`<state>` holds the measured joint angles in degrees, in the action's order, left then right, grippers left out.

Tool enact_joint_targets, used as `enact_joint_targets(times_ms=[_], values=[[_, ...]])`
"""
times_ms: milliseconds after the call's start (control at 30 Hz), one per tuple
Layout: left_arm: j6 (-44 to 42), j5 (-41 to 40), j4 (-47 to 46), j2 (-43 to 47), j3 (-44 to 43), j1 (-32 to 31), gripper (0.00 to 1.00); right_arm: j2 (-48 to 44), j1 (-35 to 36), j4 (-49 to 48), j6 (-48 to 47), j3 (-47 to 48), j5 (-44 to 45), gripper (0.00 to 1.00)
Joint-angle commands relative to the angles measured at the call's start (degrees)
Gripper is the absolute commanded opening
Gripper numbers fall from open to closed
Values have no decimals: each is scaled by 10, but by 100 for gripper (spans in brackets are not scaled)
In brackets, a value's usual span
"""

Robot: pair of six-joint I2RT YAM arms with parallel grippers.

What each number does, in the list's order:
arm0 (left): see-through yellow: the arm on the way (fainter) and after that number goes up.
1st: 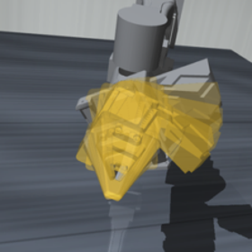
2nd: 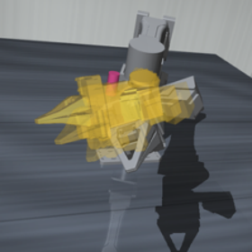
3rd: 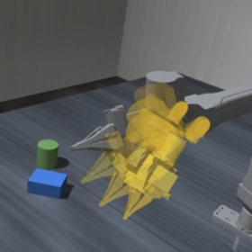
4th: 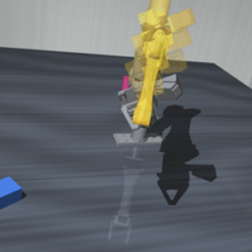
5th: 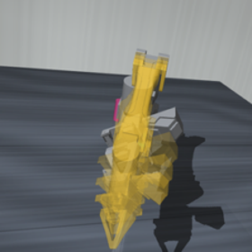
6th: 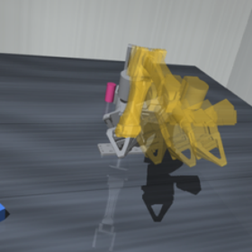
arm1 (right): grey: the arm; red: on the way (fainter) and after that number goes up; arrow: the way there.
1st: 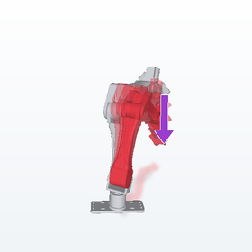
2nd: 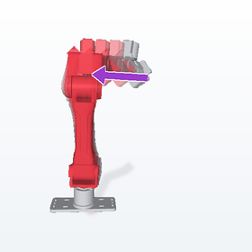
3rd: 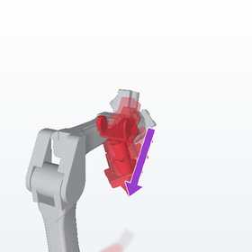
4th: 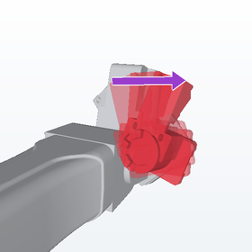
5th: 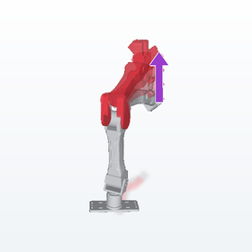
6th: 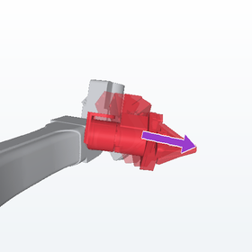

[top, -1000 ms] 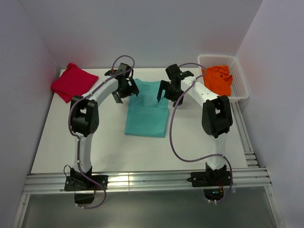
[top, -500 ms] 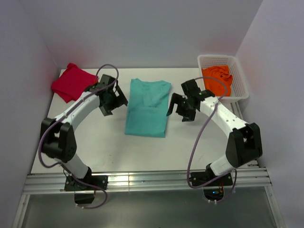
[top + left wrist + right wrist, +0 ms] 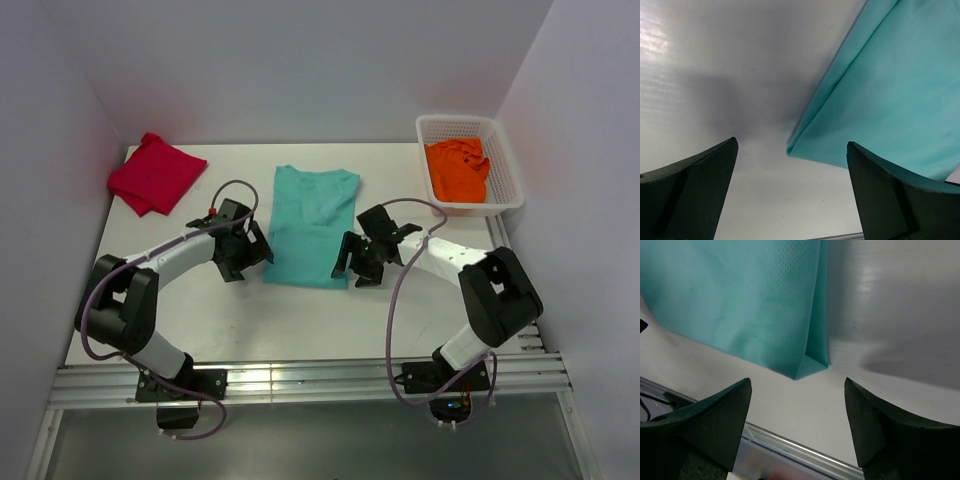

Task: Fold and stack the t-shirts
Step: Fold the tshirt

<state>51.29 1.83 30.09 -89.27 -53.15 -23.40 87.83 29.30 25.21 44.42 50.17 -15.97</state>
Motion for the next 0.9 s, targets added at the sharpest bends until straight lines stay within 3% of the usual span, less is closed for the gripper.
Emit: enact_joint_targets(times_ms=[0, 167, 300, 867], values=[[-5, 9, -35, -11, -19, -1, 96, 22, 16, -62, 27, -3, 14, 77], [-4, 6, -27, -17, -24, -3, 94, 36, 32, -92, 43, -31, 22, 60], [0, 3, -24, -6, -15, -8, 94, 33, 37, -108, 55, -66, 24, 53], [7, -5, -22, 2, -6, -24, 92, -45, 41, -61, 44, -112, 86, 57]])
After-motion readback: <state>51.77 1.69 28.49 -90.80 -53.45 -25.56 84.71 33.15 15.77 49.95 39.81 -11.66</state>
